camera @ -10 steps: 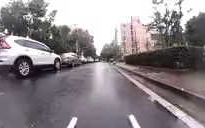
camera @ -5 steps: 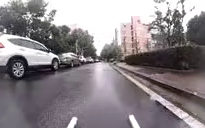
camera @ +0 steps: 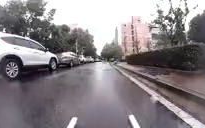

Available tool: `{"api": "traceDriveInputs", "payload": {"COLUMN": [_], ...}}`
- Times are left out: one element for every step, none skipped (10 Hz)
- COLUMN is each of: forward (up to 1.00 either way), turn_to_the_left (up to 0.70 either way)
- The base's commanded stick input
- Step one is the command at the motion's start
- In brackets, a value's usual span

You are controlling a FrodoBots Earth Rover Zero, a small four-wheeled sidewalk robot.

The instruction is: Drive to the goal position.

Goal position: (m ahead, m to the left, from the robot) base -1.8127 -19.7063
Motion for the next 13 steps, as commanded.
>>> {"api": "traceDriveInputs", "payload": {"forward": [0.70,0.70,0.70,0.70,0.70,0.70,0.70,0.70,0.70,0.70,0.70,0.70,0.70], "turn_to_the_left": [0.00,0.00,0.00,0.00,0.00,0.00,0.00,0.00,0.00,0.00,0.00,0.00,0.00]}}
